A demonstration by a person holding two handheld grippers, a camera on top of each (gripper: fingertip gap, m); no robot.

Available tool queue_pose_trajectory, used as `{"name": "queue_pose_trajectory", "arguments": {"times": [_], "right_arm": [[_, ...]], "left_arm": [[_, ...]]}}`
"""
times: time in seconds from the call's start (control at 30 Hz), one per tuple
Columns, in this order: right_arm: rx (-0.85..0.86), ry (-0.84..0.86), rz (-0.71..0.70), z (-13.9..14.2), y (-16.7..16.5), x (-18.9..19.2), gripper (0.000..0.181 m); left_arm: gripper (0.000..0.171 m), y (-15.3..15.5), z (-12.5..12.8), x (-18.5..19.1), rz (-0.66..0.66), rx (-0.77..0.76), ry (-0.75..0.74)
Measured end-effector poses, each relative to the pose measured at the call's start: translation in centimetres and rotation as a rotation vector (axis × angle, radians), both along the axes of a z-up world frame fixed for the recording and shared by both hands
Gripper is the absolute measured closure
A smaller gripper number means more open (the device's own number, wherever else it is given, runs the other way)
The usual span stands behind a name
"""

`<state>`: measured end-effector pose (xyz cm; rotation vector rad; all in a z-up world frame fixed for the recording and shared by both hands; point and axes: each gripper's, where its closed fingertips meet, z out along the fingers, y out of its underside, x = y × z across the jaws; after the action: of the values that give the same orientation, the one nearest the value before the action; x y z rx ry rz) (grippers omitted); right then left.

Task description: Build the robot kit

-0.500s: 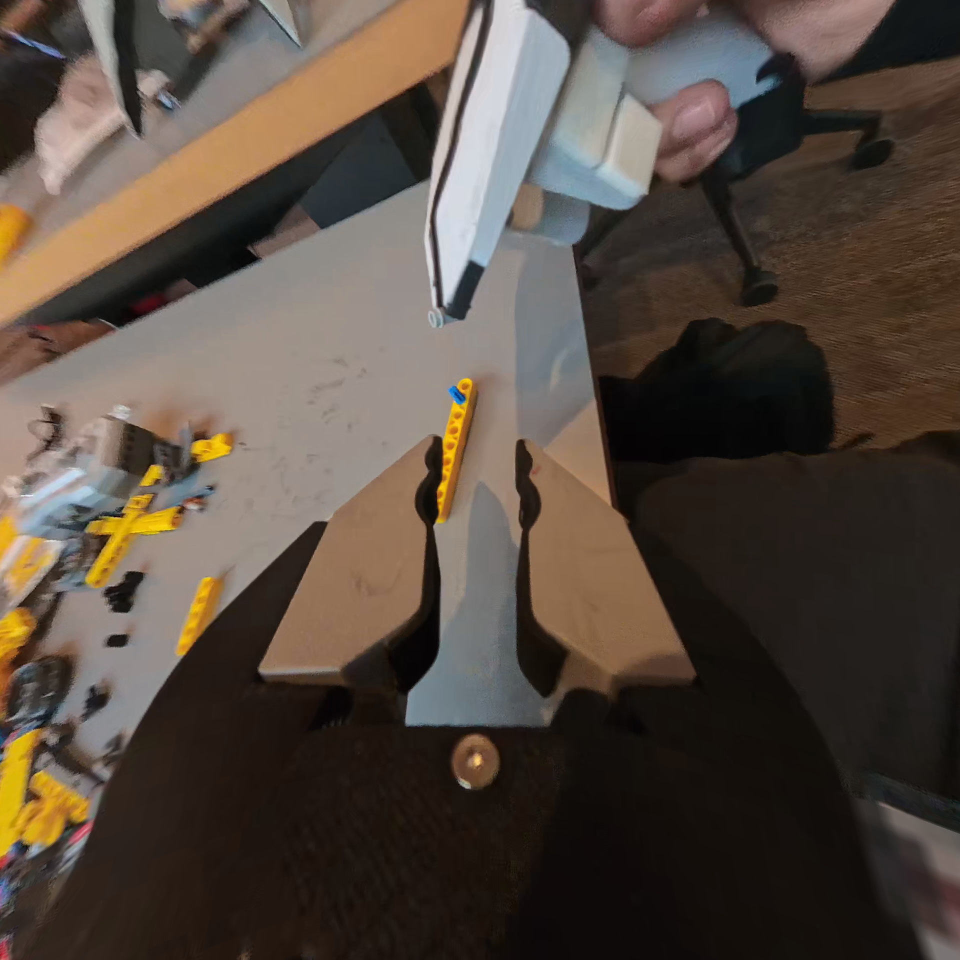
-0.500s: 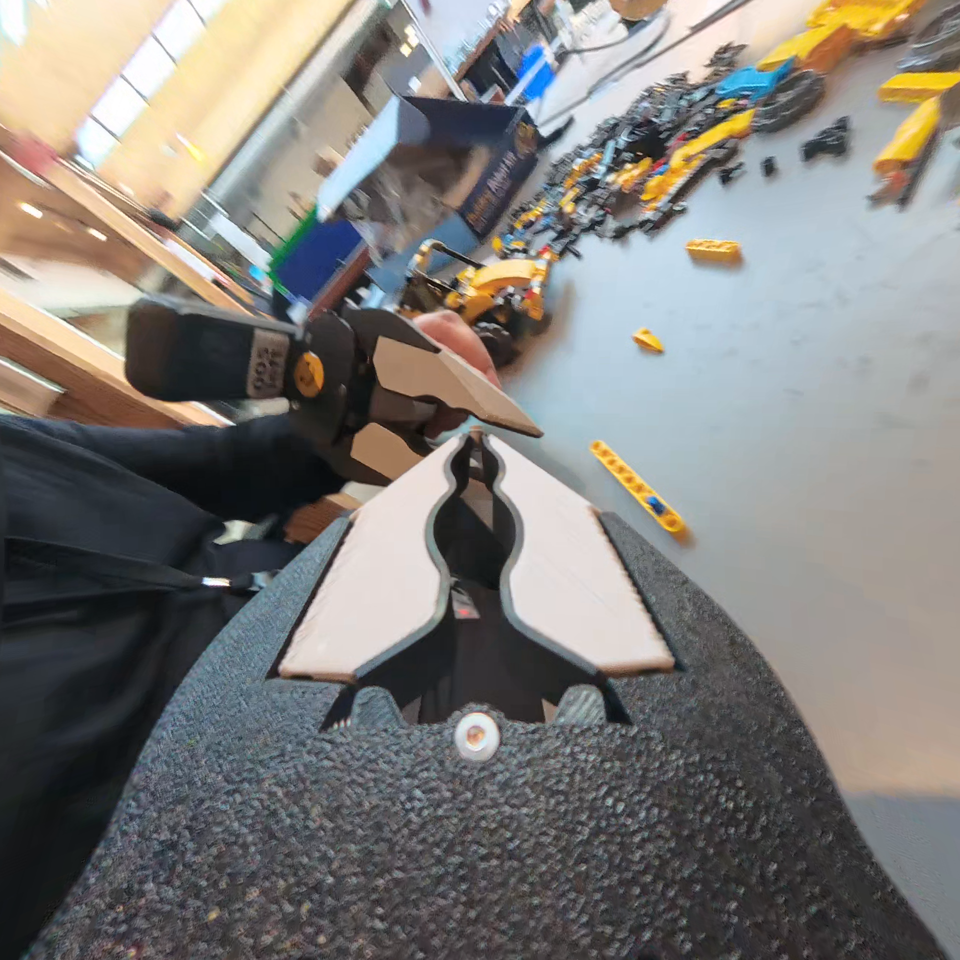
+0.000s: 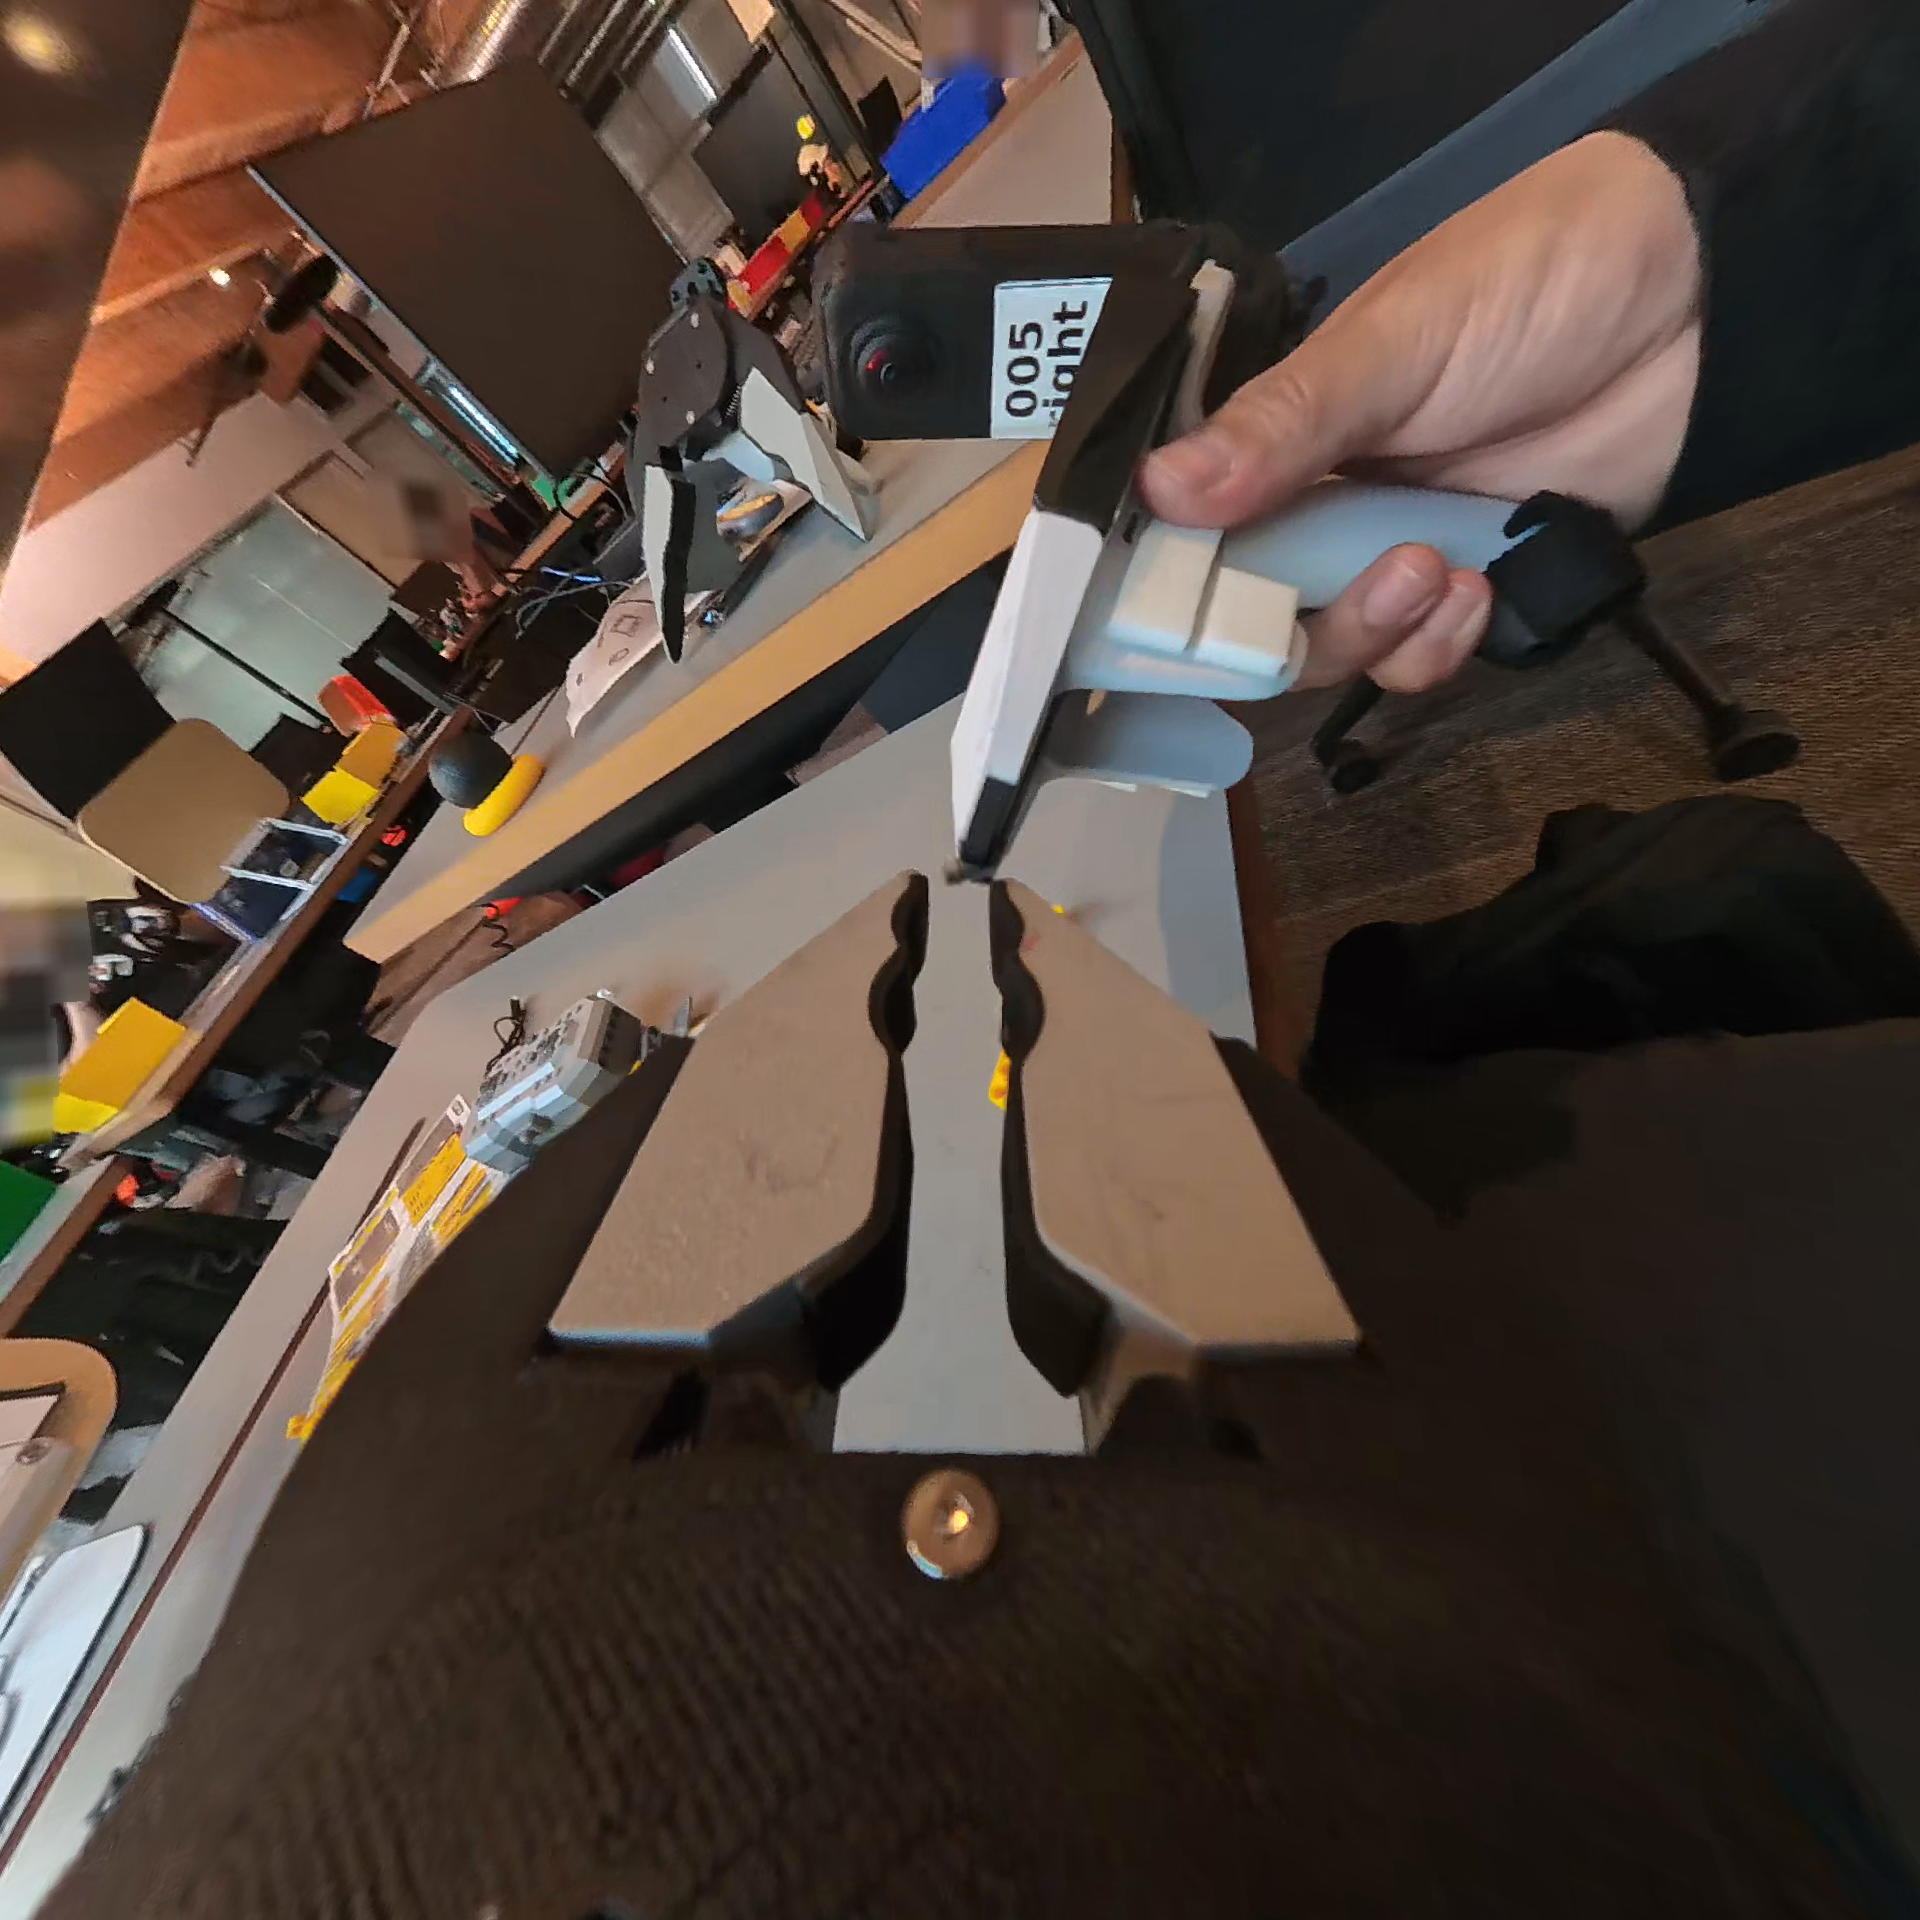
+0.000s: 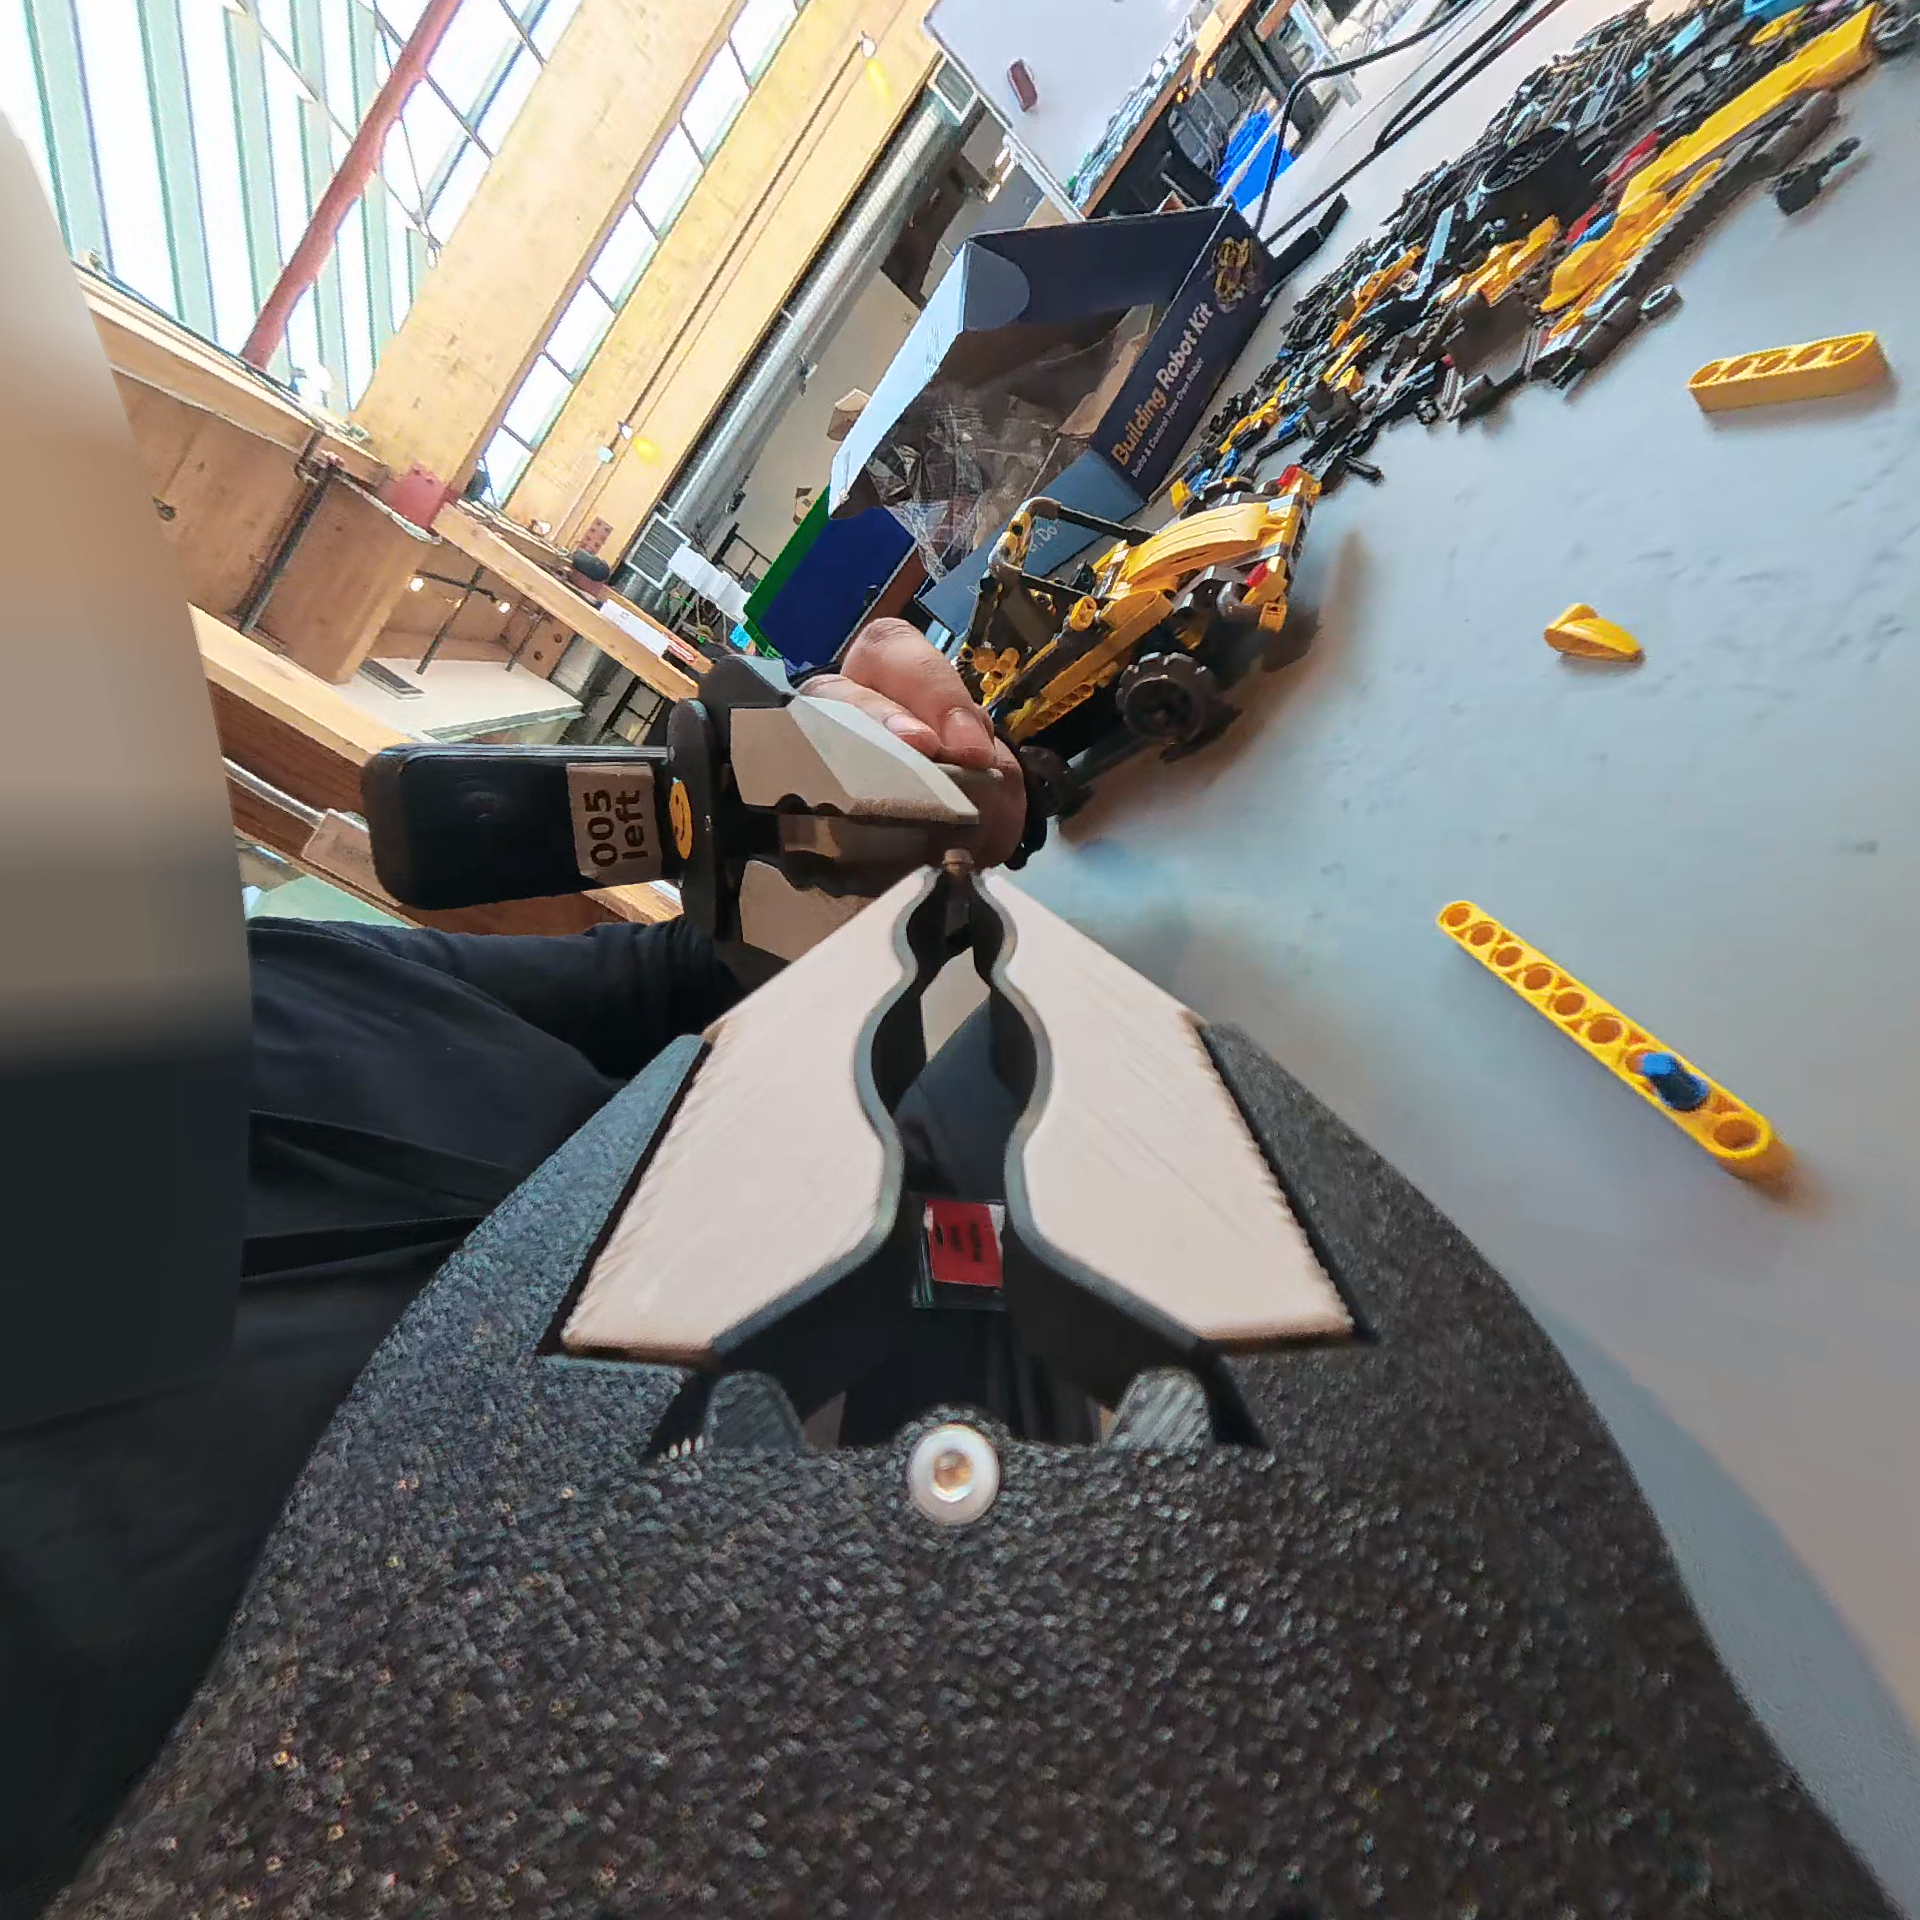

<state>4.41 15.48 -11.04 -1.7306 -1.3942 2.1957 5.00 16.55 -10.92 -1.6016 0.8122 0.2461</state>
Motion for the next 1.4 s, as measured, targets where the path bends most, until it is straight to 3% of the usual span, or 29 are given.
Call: {"name": "queue_pose_trajectory", "arguments": {"times": [0.47, 0.8, 0.97, 1.03, 1.2, 1.4], "right_arm": [[-0.038, 0.013, -0.003, -0.4, -0.3, -0.3, 0.178], [0.070, 0.008, -0.048, -0.8, -0.2, -0.7, 0.178], [0.003, 0.013, -0.033, -0.6, -0.6, -0.9, 0.178], [0.008, 0.007, -0.033, -0.8, -0.7, -1.0, 0.178], [-0.005, -0.008, -0.010, -0.9, -0.9, -1.0, 0.177], [0.125, -0.047, -0.010, -1.0, -0.5, -0.8, 0.168]], "left_arm": [[0.166, -0.2, -0.6, -0.1, -0.003, -0.011, 0.013], [0.166, -0.1, -1.1, -0.4, 0.008, -0.021, 0.086], [0.155, -0.5, -1.0, -0.1, -0.036, -0.061, -0.006], [0.165, -0.4, -1.0, -0.4, -0.023, -0.063, -0.004], [0.165, -0.5, -1.1, -0.6, -0.015, -0.062, 0.042], [0.165, -0.8, -1.8, -0.4, -0.047, -0.080, 0.104]]}}
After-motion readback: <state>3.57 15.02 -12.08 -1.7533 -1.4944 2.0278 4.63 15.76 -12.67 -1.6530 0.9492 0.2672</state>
